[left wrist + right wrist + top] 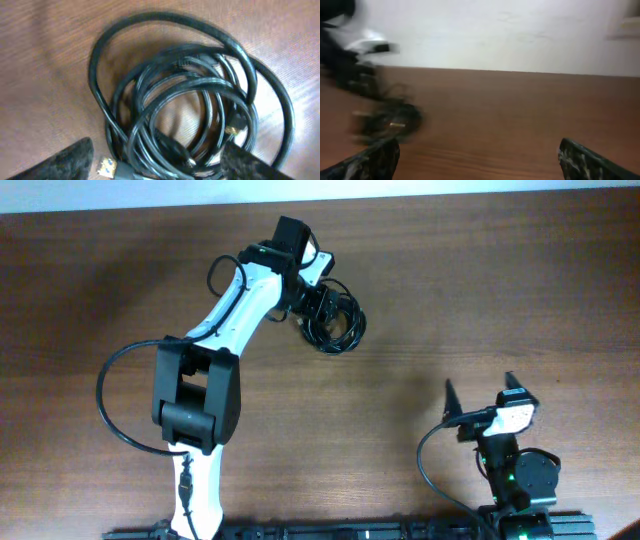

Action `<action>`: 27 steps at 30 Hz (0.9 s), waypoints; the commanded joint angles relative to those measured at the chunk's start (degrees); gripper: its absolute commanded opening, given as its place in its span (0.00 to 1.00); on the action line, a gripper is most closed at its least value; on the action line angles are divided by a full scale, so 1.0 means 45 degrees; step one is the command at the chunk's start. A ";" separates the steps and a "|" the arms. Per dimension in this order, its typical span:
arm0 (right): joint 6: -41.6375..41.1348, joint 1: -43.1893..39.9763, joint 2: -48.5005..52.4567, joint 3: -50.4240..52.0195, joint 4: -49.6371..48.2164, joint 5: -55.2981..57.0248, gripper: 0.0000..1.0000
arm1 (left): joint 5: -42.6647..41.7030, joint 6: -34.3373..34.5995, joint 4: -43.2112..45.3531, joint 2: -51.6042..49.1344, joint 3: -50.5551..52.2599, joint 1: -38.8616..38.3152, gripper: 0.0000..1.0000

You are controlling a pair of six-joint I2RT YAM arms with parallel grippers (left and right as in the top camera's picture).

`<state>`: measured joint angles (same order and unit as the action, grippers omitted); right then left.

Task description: Untangle cables

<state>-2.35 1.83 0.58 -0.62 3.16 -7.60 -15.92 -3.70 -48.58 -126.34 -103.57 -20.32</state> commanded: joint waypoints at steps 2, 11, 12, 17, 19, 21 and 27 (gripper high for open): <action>-0.5066 -0.0078 -0.0087 0.0068 -0.0393 -0.7271 0.98 | 0.0189 -0.0389 0.0243 -0.0330 -0.0170 -0.0010 0.76; -0.3546 -0.0102 0.0204 -0.3968 -0.2200 -0.6266 0.99 | -0.0199 -0.0393 0.0316 -0.0913 -0.0170 -0.0034 0.69; -0.2890 -0.0102 0.0423 -0.4959 -0.0792 -0.5858 0.98 | -0.0228 -0.0393 0.0306 -0.0928 -0.0160 -0.0034 0.63; -0.0471 -0.0097 0.3565 -1.1283 0.8743 -0.3575 0.98 | -0.0520 -0.0389 0.0291 -0.0937 -0.0151 -0.0034 0.43; -0.0491 -0.0078 0.4546 -1.1812 0.9840 -0.3793 0.98 | -0.0520 -0.0389 0.0253 -0.0933 -0.0155 -0.0034 0.32; -0.0568 -0.0078 0.5042 -1.1793 0.9986 -0.4813 0.98 | -0.0520 -0.0389 0.0160 -0.0933 -0.0155 -0.0034 0.21; -0.0578 -0.0078 0.5629 -1.1783 1.0452 -0.9117 0.98 | -0.0947 0.0194 -0.0719 -0.0850 -0.0588 0.0005 0.00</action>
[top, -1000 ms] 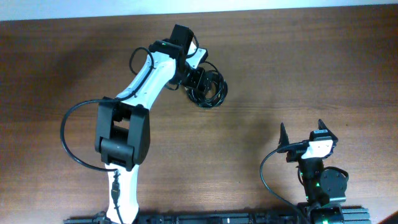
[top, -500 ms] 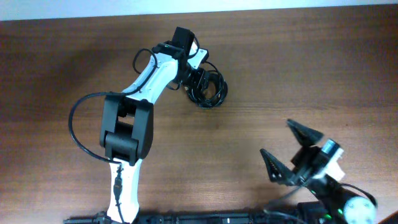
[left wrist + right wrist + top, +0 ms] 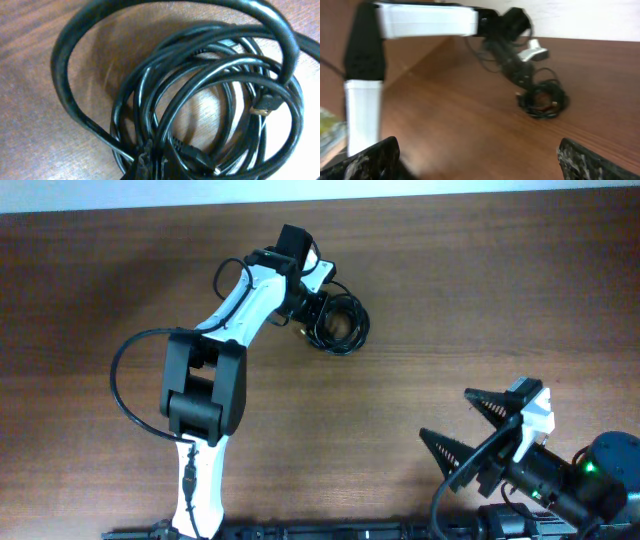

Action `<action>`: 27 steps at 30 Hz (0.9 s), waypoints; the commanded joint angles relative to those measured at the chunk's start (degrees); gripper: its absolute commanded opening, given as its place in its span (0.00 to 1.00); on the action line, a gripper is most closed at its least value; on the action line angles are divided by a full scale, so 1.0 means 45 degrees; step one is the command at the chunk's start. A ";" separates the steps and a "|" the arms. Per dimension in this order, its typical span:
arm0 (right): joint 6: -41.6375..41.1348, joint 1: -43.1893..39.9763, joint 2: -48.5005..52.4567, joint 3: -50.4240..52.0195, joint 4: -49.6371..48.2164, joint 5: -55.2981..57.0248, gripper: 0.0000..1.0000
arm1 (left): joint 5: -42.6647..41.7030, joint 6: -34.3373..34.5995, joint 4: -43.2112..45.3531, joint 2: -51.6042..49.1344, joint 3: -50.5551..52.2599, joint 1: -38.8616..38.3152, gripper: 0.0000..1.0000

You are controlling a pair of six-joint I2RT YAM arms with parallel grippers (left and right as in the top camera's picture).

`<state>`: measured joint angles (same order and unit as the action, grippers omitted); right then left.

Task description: Untangle cables

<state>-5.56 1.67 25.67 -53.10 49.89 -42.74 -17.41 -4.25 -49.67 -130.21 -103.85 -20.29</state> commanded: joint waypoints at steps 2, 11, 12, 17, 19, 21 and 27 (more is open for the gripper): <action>-0.1467 -0.0044 0.0180 -0.0121 0.0126 -0.0471 0.98 | -0.1588 0.0311 -0.1180 0.0015 -0.1175 0.0000 0.00; -0.6256 -0.0044 0.1948 -0.0121 0.1141 0.2851 0.98 | -0.3667 0.0272 -0.6873 0.0034 -0.7135 -0.0005 0.00; -0.6737 -0.0044 0.2089 -0.0121 0.1141 0.2841 0.98 | -0.3667 0.0340 -0.7475 0.0034 -0.7660 -0.0005 0.00; -0.7349 -0.0044 0.3337 -0.0121 0.1103 0.2079 0.99 | -0.3657 0.0806 -0.8898 0.0034 -0.9326 -0.0005 0.00; -0.7349 -0.0044 0.3920 -0.0121 0.1103 0.1724 1.00 | -0.2579 0.0811 -0.8981 0.0034 -0.9520 -0.0019 0.00; -0.7344 -0.0044 0.4605 -0.0121 0.1107 0.1292 1.00 | 0.3167 0.2467 -0.9432 0.0010 -0.9505 -0.0107 0.00; -0.6989 -0.0029 0.5965 -0.0121 0.1253 0.0379 1.00 | 0.4158 0.2535 -1.0457 0.0010 -0.9505 -0.0170 0.00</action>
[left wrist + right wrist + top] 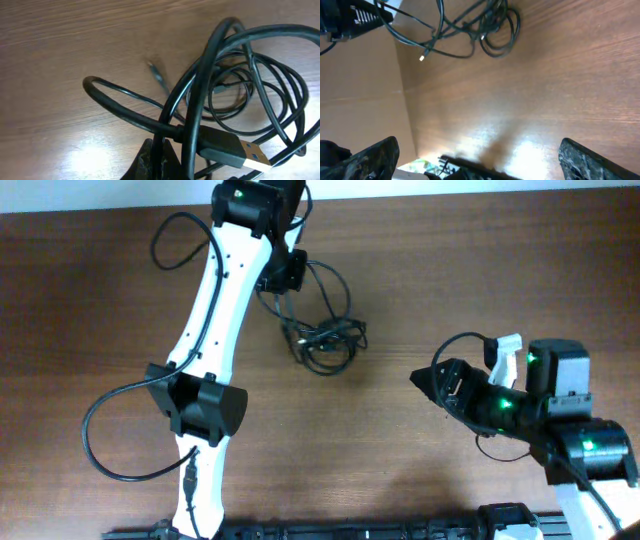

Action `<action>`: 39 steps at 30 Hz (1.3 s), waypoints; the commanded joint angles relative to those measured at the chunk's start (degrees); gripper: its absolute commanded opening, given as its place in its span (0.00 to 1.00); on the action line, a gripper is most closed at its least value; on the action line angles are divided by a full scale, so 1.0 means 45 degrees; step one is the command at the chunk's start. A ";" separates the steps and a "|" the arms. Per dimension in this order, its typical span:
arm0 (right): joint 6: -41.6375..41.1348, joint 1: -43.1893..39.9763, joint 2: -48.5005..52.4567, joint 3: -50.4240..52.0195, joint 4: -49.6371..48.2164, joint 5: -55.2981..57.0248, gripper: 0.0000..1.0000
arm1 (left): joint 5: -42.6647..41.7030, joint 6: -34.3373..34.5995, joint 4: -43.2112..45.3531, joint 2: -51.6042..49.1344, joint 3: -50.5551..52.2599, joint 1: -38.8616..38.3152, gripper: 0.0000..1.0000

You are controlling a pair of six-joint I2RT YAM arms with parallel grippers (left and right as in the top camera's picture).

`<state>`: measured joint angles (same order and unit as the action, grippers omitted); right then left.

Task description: Untangle cables

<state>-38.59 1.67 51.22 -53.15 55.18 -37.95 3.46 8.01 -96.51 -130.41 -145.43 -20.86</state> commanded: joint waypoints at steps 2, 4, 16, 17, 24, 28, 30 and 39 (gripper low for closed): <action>0.0515 -0.0029 0.0481 -0.0112 0.0151 -0.0865 1.00 | -0.1598 -0.1253 -0.0049 0.0053 -0.0262 -0.0068 0.00; 0.0515 -0.0029 0.0563 -0.0112 0.0272 -0.0865 1.00 | 0.0335 -0.1282 -0.0049 0.0044 -0.0189 -0.0199 0.00; 0.1564 -0.0029 0.0559 -0.0112 -0.1938 -0.2924 1.00 | -0.4760 -0.0185 -0.0049 0.0102 -0.0622 -0.0321 0.00; 0.1569 -0.0029 0.0559 -0.0112 -0.2608 -0.2929 1.00 | -0.6081 -0.0665 -0.0049 0.0102 -0.0622 -0.0325 0.00; 0.1520 0.0423 0.2040 -0.0112 -0.3633 -0.1904 0.96 | -0.9248 -0.2166 -0.0049 0.0102 -0.0622 -0.0345 0.00; 0.0991 0.2176 0.3827 -0.0112 -0.5833 -0.1467 0.93 | -0.8291 -0.1302 -0.0049 0.0102 -0.0622 -0.0359 0.00; 0.0792 0.2686 0.4522 -0.0112 -0.6790 -0.1039 0.92 | -0.8150 -0.1302 -0.0049 0.0102 -0.0622 -0.0359 0.00; 0.0466 0.2754 0.5304 -0.0146 -0.7373 0.1093 0.30 | -0.5722 -0.0690 0.0015 0.0097 -0.0622 -0.0729 0.00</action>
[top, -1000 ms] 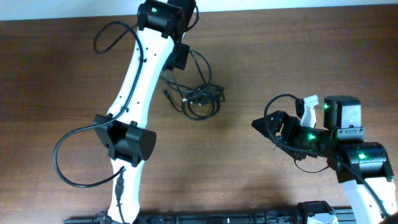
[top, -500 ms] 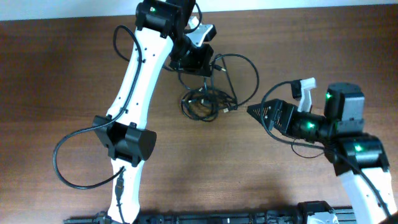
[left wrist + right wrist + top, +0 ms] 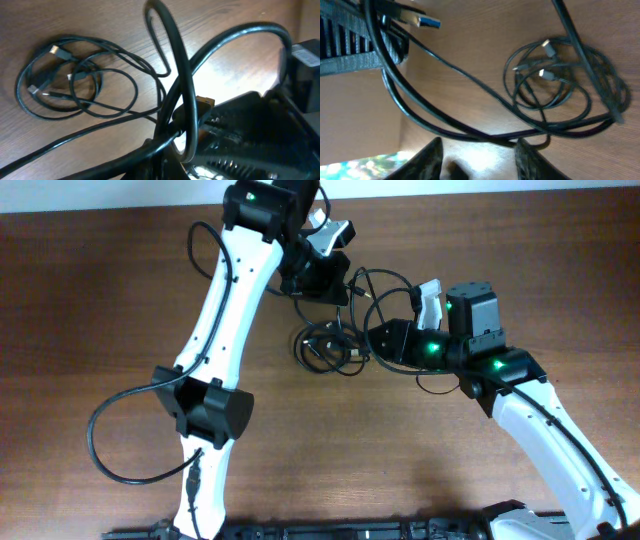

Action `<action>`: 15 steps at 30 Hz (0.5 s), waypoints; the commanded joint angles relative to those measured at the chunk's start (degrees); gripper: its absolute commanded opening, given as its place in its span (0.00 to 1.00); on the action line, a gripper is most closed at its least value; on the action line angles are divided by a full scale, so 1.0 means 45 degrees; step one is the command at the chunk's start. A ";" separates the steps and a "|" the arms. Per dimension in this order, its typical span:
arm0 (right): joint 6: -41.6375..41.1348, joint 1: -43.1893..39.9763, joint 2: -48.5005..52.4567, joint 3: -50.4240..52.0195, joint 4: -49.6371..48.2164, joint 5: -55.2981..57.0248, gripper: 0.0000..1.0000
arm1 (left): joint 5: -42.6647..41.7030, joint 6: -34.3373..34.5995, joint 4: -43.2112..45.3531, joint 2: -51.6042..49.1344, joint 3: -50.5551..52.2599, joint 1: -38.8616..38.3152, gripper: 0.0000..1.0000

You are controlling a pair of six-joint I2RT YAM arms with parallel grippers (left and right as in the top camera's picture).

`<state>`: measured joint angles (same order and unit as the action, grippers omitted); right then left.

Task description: Untangle cables

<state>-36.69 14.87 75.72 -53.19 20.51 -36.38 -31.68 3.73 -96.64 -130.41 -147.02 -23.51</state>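
My left gripper (image 3: 318,280) hangs above the table's far middle, shut on a thick black cable (image 3: 182,85) that loops up out of its jaws (image 3: 162,160). That cable's USB plug (image 3: 420,21) sticks out beside it. On the wood below lies a loose coil of thin black cables (image 3: 330,345), also seen in the left wrist view (image 3: 75,85). My right gripper (image 3: 378,340) has come right up to the coil, open. The thick cable (image 3: 470,132) runs across just past its fingertips (image 3: 480,150).
The brown wooden table (image 3: 520,260) stretches to both sides. Both arms crowd the far middle. The left arm's white links (image 3: 225,310) rise along the left side, and a black supply cable (image 3: 110,430) loops beside its base.
My right gripper has moved from the right side up to the coil, with its fingers closer together. The left gripper has shifted right with the thick cable, which now trails toward the right gripper.
At first my left gripper was open over a tight bundle of cables while the right arm rested at the front. Then the left was shut on the bundle. Later it held the thick cable lifted, the bundle loosened. Now both grippers meet at the coil.
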 commanded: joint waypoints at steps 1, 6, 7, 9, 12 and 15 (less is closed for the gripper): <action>0.0044 -0.0452 -0.0262 -0.0335 0.1253 0.1394 0.35 | 0.4323 0.1307 -0.0024 0.0097 -0.0267 -0.0141 0.00; 0.0913 -0.0670 -0.0393 -0.2293 0.4532 0.1909 0.94 | 0.6620 0.3696 0.0019 0.0087 -0.0257 -0.0272 0.00; 0.1117 -0.0612 -0.0393 -0.2725 0.4862 0.1909 0.95 | 0.6669 0.3691 0.0019 0.0087 -0.0257 -0.0282 0.00; 0.1763 -0.0160 -0.0393 -0.3978 0.5207 0.1865 0.96 | 0.6494 0.3691 -0.0019 0.0078 -0.0257 -0.0413 0.00; 0.2467 0.1001 -0.0291 -0.4405 0.4313 0.2249 0.96 | 0.4964 0.3687 -0.0005 0.0078 -0.0257 -0.0680 0.00; 0.3128 0.2395 0.0699 -0.4405 0.3512 0.4124 0.96 | 0.4430 0.3682 -0.0019 0.0078 -0.0257 -0.0685 0.00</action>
<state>-26.98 21.74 75.16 -72.23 38.54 -24.95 -7.90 19.55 -96.64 -130.41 -147.02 -26.39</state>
